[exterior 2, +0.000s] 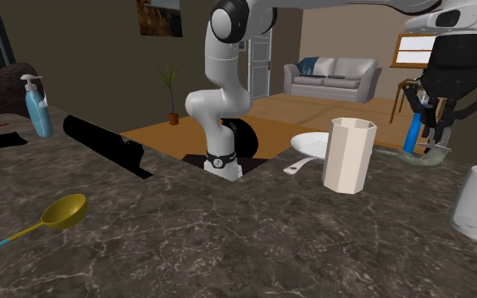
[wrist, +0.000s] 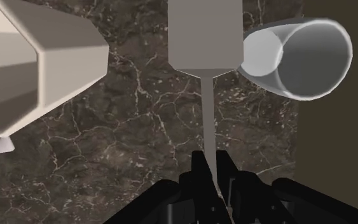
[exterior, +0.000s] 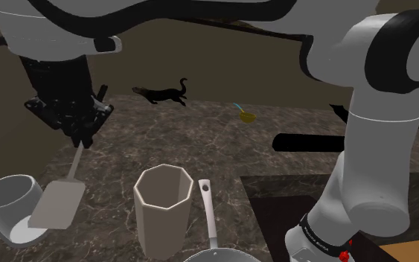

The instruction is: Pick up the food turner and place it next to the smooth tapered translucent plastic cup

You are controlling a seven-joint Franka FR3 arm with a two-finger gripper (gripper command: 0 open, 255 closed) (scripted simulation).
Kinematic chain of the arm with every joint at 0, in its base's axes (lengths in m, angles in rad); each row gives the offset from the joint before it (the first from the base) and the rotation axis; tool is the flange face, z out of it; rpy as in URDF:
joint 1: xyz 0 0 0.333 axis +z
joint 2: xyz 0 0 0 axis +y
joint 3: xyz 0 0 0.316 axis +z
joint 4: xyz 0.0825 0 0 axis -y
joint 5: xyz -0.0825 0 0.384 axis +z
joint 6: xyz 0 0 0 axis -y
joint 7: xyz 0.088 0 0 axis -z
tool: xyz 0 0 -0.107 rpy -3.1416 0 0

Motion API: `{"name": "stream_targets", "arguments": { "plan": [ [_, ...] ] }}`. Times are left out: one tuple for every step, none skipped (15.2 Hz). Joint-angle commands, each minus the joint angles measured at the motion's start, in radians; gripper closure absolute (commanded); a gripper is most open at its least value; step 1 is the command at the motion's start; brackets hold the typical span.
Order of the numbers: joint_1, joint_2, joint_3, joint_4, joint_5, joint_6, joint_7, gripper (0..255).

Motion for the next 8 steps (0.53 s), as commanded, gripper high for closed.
{"name": "stream_targets", "arguments": {
  "plan": [
    [0.006,0.005,0.0,0.033,-0.002,-0.028,-0.003,255],
    [0.006,0.006,0.0,0.036,-0.002,-0.031,-0.003,255],
    [0.024,0.01,0.005,0.041,-0.006,-0.035,0.019,255],
    [0.043,0.015,0.01,0.047,-0.011,-0.039,0.041,255],
    [0.062,0.022,0.015,0.055,-0.015,-0.044,0.063,255],
    [0.082,0.03,0.02,0.064,-0.021,-0.049,0.085,255],
    [0.103,0.038,0.024,0.075,-0.027,-0.055,0.107,255],
    [0.125,0.048,0.028,0.088,-0.034,-0.062,0.129,255]
  ]
}}
